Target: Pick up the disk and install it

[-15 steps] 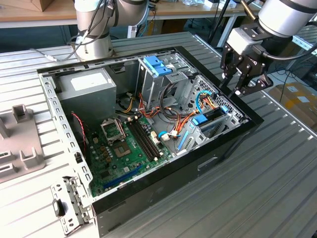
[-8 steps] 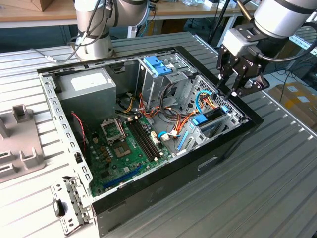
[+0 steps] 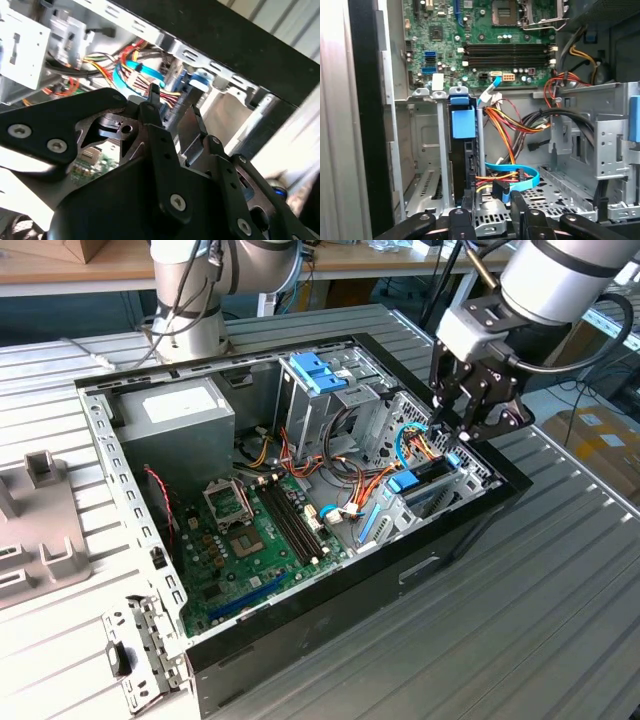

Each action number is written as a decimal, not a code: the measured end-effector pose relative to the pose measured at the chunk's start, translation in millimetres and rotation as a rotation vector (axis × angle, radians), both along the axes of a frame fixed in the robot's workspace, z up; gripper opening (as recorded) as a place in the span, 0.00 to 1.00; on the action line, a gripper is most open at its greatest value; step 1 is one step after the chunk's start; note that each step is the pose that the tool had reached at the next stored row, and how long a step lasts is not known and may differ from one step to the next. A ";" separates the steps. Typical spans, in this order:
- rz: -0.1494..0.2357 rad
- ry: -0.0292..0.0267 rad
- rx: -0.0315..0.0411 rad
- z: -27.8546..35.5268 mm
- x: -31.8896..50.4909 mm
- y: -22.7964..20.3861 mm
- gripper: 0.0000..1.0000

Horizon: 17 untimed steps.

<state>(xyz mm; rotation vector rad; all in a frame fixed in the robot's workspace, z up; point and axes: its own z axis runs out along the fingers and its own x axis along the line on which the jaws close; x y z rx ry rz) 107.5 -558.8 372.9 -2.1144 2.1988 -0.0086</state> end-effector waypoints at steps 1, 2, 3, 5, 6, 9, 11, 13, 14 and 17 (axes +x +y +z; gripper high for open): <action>0.005 0.0000 -0.0285 -0.2 0.0 0.2 0.42; 0.008 0.0000 -0.0524 -0.2 -0.1 0.4 0.42; 0.008 0.0001 -0.0559 -0.3 -0.6 0.4 0.42; 0.008 -0.0001 -0.0563 -1.6 -3.3 0.4 0.42; 0.008 0.0000 -0.0565 -2.1 -4.4 0.4 0.42; 0.008 0.0000 -0.0569 -5.2 -9.3 0.5 0.42; 0.008 0.0000 -0.0571 -7.2 -11.9 0.6 0.42; 0.008 0.0000 -0.0569 -10.2 -14.7 0.5 0.42; 0.008 -0.0001 -0.0569 -11.0 -15.0 0.5 0.42; 0.008 0.0000 -0.0571 -11.5 -15.4 0.5 0.42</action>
